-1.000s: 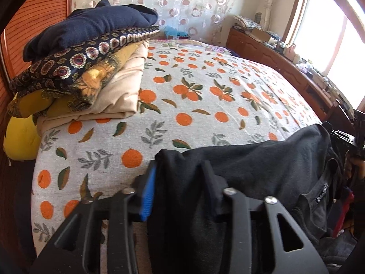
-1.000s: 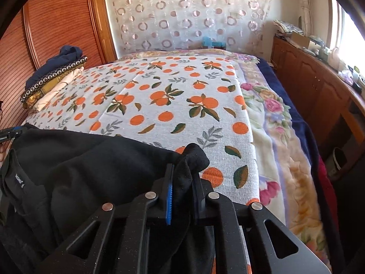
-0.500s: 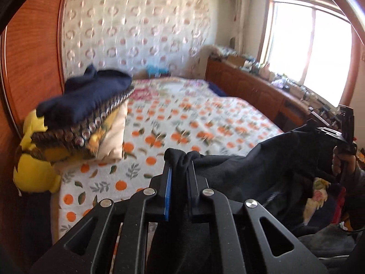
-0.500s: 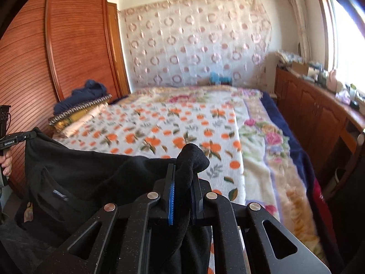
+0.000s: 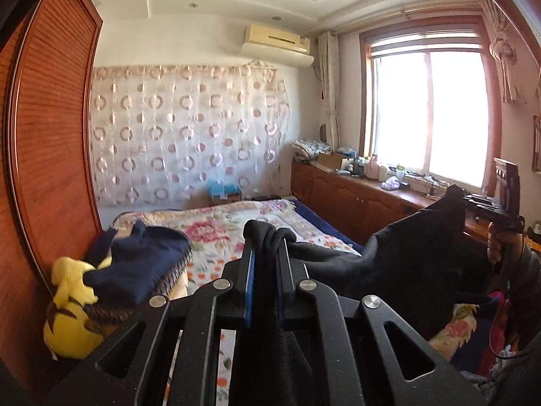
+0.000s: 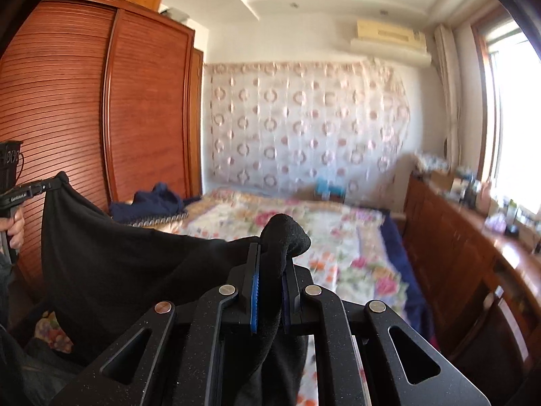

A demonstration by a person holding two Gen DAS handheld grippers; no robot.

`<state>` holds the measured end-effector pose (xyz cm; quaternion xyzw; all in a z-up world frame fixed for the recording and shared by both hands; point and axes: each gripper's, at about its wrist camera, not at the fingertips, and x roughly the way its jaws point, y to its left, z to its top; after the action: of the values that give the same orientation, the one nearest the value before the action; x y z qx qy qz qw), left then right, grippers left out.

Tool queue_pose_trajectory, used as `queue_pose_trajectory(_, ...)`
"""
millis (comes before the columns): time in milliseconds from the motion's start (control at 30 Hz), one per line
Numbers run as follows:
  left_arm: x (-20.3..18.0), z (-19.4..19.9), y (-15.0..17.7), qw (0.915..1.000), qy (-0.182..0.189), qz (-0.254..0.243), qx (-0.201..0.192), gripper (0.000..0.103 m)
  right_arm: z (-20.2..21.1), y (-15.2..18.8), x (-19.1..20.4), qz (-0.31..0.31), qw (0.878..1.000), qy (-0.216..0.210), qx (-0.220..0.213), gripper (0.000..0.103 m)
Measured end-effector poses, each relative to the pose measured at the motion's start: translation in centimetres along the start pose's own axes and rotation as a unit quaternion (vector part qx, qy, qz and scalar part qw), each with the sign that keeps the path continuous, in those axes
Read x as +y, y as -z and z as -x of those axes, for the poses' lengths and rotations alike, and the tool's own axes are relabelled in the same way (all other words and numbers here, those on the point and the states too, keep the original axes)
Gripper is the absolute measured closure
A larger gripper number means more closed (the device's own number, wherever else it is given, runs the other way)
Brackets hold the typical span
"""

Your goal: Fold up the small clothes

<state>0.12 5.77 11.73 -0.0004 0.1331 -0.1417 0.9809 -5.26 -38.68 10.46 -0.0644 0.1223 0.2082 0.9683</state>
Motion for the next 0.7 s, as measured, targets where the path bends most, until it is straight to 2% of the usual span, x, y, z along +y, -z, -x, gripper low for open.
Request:
queue_pose_trajectory(133, 1.6, -2.9, -2.8, 0.9996, -0.027, -0.007, -0.006, 0.092, -1.1, -2.7, -0.1, 0.032, 0.999, 0.025, -0.021, 0.093)
queue_pose_trajectory(267, 3.4, -8.5, -4.3, 0.9979, -0.062, -0.01, 0.014, 0.092, -6.8, -4.5, -1.0, 0.041, 0.998, 0.051, -0.003, 0.093)
queue_pose_trajectory(400, 5.4, -15.9, -2.1, 0.994, -0.096, -0.012, 0.052, 0.09, -15.7, -4.2, -0.2, 0.035, 0.996, 0.076, 0.04, 0.093)
queue_pose_trajectory(467, 6.4, -19.8, 0.5, 0.9919, -0.091, -0.02, 0.087, 0.079, -20.7, -2.9, -0.3, 0.024, 0.993, 0.083, 0.077, 0.092)
queue_pose_trajectory(500, 7.0, -21.2, 1.7, 0.9926, -0.069, -0.007, 0.1, 0.064, -23.1, -1.7, -0.4, 0.011, 0.992, 0.077, 0.101, 0.09)
queue_pose_trajectory(533, 8.0, -22.7, 3.3, 0.9911, -0.057, 0.019, 0.119, 0.054, -25.5, -0.4, -0.7, -0.006, 0.989, 0.077, 0.13, 0.082)
queue_pose_trajectory(600, 8.1, -23.9, 5.0, 0.9863, -0.066, 0.027, 0.149, 0.053, -29.1, 1.6, -1.0, -0.046, 0.98, 0.086, 0.173, 0.071)
queue_pose_trajectory(633, 8.1, -24.2, 5.8, 0.9856, -0.064, 0.026, 0.155, 0.049, -29.9, 2.4, -0.9, -0.06, 0.979, 0.084, 0.176, 0.061)
queue_pose_trajectory(700, 7.8, -23.8, 6.8, 0.9849, -0.061, 0.023, 0.16, 0.049, -30.5, 3.0, -0.4, -0.065, 0.98, 0.077, 0.173, 0.056)
